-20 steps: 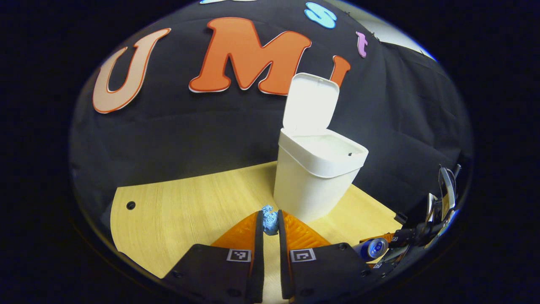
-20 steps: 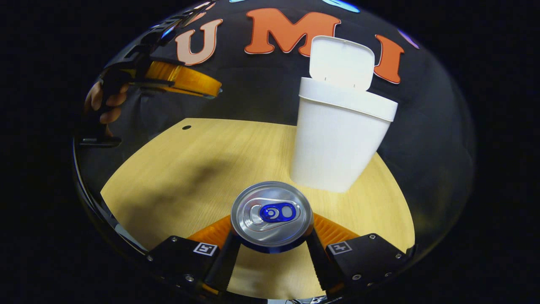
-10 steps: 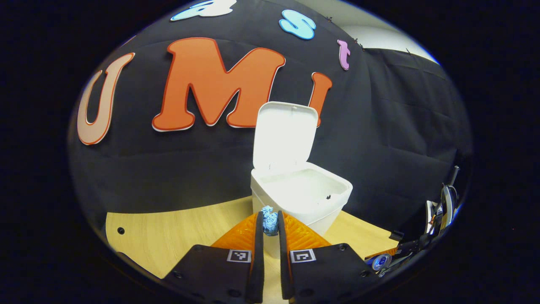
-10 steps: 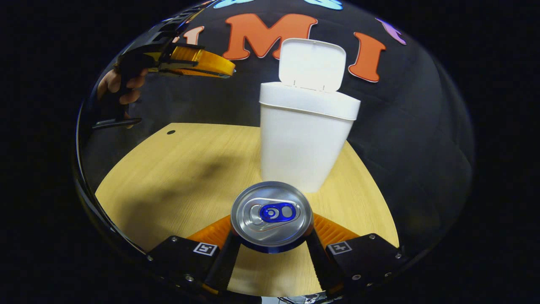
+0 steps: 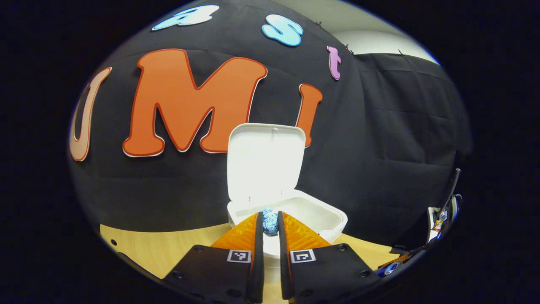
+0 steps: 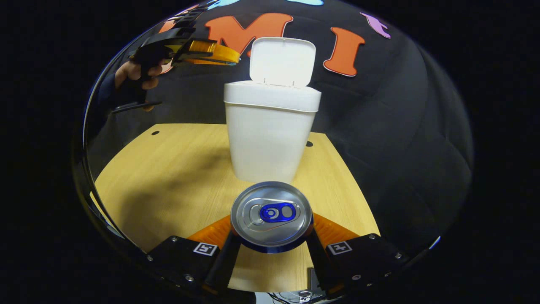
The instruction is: Press the lid of the desktop garbage bin to open it, pick up the crumpled paper on the desktop and throw it into the bin, then pick up the pop can on the desktop and drop it into the bin, and finally close the garbage bin lid.
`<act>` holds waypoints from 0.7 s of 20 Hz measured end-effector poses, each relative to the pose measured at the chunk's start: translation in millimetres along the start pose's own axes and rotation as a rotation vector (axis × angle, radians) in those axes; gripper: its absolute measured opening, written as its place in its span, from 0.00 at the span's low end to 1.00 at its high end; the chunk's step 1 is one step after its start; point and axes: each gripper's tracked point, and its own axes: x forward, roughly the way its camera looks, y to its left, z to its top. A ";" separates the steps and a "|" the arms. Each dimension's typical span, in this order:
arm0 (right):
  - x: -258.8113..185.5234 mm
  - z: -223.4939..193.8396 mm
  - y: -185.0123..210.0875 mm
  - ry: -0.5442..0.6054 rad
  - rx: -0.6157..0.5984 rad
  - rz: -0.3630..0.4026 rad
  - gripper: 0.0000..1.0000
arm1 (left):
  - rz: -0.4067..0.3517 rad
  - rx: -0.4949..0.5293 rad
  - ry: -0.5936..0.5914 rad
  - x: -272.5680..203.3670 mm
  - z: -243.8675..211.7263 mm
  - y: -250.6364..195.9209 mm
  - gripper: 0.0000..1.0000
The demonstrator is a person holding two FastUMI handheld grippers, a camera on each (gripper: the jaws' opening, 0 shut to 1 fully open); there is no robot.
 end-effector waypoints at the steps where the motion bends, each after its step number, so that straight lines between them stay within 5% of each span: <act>1: 4.4 -1.5 -1.6 0.001 0.001 -0.005 0.80 | -0.005 0.003 -0.011 5.9 3.2 -3.4 0.19; 14: 12.4 0.3 -35.6 -0.011 0.039 -0.014 0.80 | 0.029 0.008 0.047 48.9 -23.3 -17.0 0.26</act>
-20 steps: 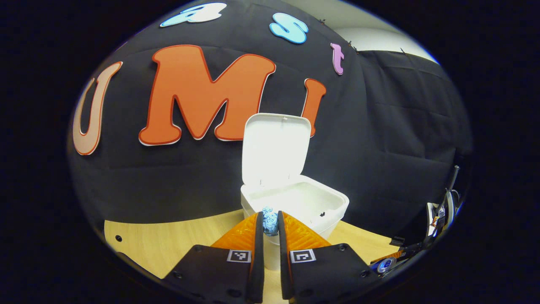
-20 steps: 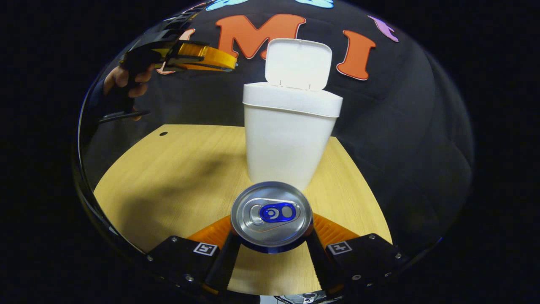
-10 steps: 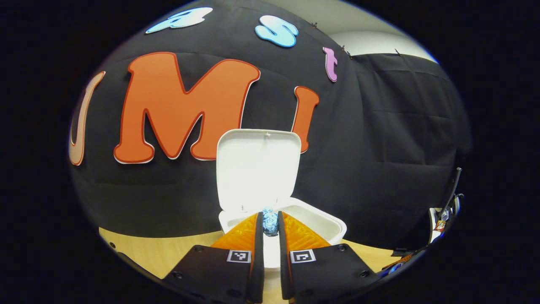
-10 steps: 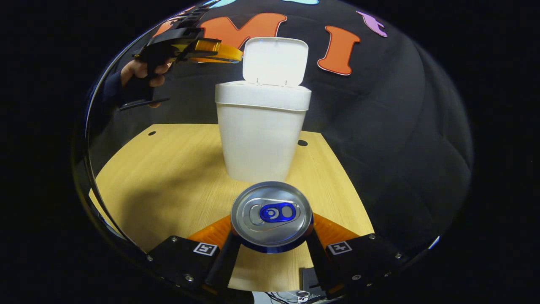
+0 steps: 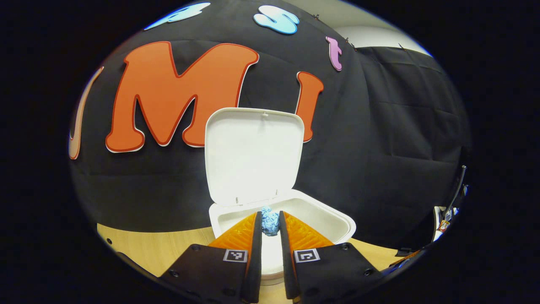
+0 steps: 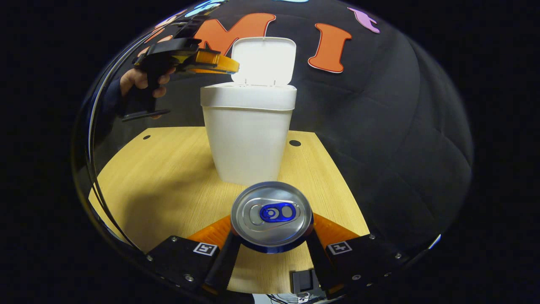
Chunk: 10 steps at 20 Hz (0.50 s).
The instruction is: Press the lid of the desktop garbage bin to open it, pick up the crumpled paper on the desktop and throw it into the bin, then pick up the pop can on the desktop and drop it into the bin, and finally close the garbage bin lid.
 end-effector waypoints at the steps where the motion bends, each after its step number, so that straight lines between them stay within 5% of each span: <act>1: -0.5 0.6 -1.3 -0.002 0.005 0.003 0.80 | 0.006 -0.003 0.005 0.2 -1.5 1.3 0.27; 3: 0.9 4.7 -2.3 -0.008 0.012 0.003 0.80 | 0.014 -0.006 0.015 -0.8 -4.9 3.2 0.32; 6: 2.2 10.6 -4.2 -0.022 0.012 -0.002 0.80 | 0.015 -0.010 0.026 -3.3 -8.8 4.9 0.66; 10: 4.7 24.7 -11.1 -0.054 0.016 -0.019 0.80 | 0.054 0.011 0.011 -16.6 -5.9 11.5 0.88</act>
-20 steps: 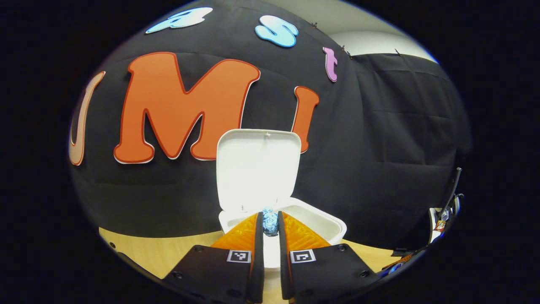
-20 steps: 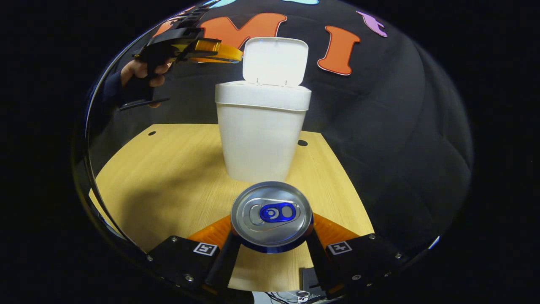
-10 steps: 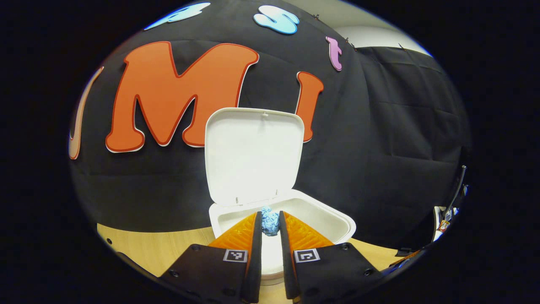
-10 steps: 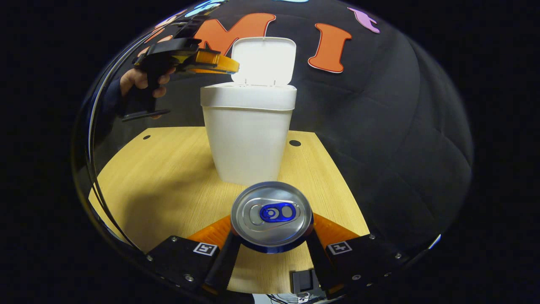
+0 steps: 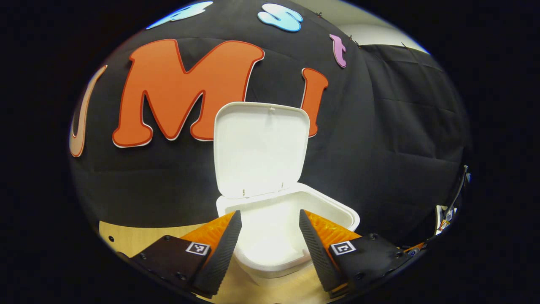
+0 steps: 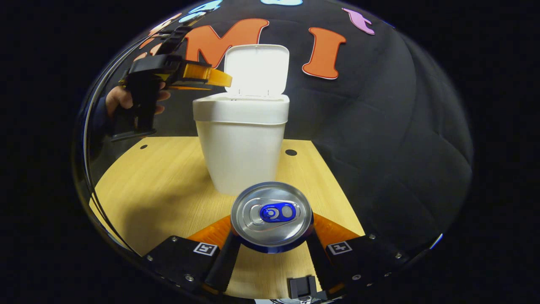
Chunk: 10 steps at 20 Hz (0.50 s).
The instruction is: Press the lid of the desktop garbage bin to open it, pick up the crumpled paper on the desktop and throw it into the bin, then pick up the pop can on the desktop and drop it into the bin, and finally close the garbage bin lid.
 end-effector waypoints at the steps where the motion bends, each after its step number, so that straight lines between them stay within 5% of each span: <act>1: 2.6 5.7 -0.5 -0.007 -0.005 -0.005 0.80 | 0.010 0.010 -0.006 -5.5 -0.7 1.1 0.91; 10: 5.7 75.4 26.2 -0.120 -0.039 0.031 0.80 | 0.128 0.068 -0.044 -84.3 -8.8 39.3 0.98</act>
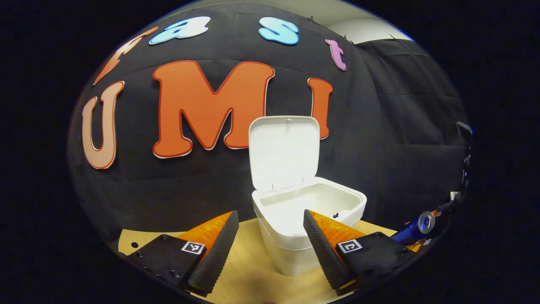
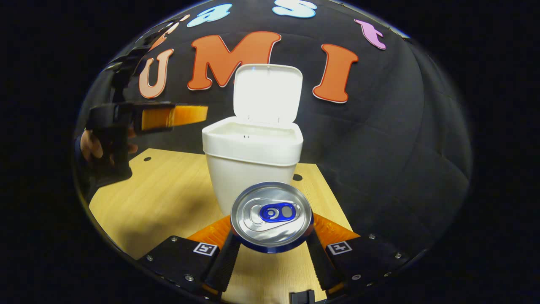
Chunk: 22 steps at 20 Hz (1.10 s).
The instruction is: Press the lid of the desktop garbage bin to open it, pick up the crumpled paper on the desktop and throw it into the bin, then pick up the pop can on the desktop and drop it into the bin, and finally close the garbage bin lid.
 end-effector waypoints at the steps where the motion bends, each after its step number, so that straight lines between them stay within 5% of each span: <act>1: 0.2 8.6 3.7 -0.012 -0.005 0.006 0.80 | 0.013 -0.006 0.004 -10.6 -2.1 7.0 0.98; 11: 6.5 92.5 21.1 -0.146 -0.076 0.033 0.80 | 0.222 -0.002 0.033 -101.5 -27.6 96.6 0.98; 22: 22.6 163.9 24.8 -0.257 -0.144 0.034 0.79 | 0.360 -0.026 0.043 -171.7 -45.6 144.3 0.98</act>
